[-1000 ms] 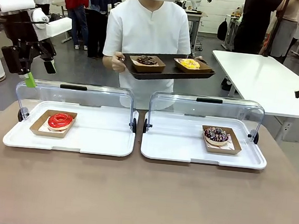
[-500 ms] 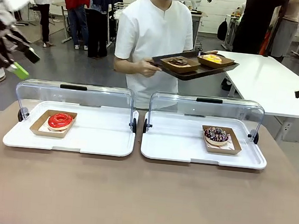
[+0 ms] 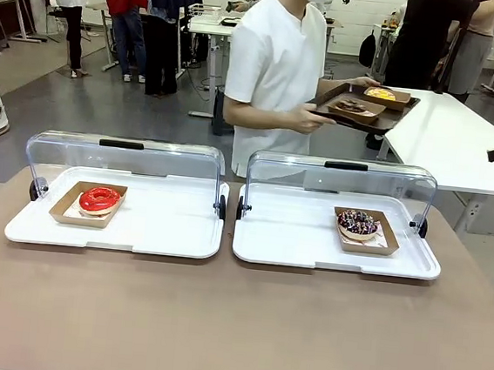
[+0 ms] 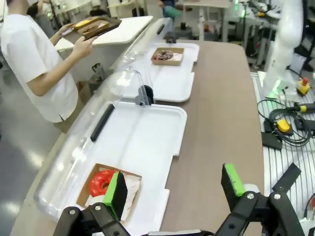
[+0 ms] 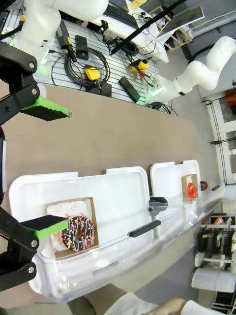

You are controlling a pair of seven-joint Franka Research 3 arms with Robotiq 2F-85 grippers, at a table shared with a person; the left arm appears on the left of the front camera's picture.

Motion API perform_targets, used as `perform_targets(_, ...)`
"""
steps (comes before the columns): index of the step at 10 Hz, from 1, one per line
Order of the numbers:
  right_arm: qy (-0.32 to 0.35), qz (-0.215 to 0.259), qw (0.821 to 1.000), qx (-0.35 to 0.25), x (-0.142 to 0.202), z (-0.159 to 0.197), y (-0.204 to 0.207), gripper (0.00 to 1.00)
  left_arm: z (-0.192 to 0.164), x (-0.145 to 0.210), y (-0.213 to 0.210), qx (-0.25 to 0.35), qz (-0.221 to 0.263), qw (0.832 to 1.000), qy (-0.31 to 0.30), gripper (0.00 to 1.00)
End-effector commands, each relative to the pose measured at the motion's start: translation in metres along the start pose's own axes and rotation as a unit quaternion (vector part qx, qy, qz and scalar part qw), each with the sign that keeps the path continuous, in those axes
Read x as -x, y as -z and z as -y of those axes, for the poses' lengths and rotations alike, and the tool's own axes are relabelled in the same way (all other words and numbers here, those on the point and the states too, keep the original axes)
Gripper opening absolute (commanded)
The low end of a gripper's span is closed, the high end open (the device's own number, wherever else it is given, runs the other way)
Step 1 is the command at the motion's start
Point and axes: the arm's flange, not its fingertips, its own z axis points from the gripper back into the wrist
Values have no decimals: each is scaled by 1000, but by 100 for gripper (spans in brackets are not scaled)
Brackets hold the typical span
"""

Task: Provide the desired donut to the person.
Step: Place the picked Paper togo box onto the Handle tray extended by the person.

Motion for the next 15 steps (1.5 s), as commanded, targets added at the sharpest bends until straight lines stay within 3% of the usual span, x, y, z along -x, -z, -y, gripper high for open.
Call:
perform_targets(1,3,8,1000,9,-1,2,3,100,-10,35,-6,41,30,999,10,100)
perform_targets(4,3,8,1000,9,-1,2,3,100,-10,58,-13,60,39,997,22,100)
perform_targets(10,3,8,1000,9,-1,2,3,100,-4,62,-9,25,49,998,41,100)
perform_targets(11,3,8,1000,9,-1,2,3,100,-7,59,-11,46,33,998,14,100)
perform_targets(15,3,8,1000,9,-1,2,3,100,-7,59,-11,46,33,998,14,100)
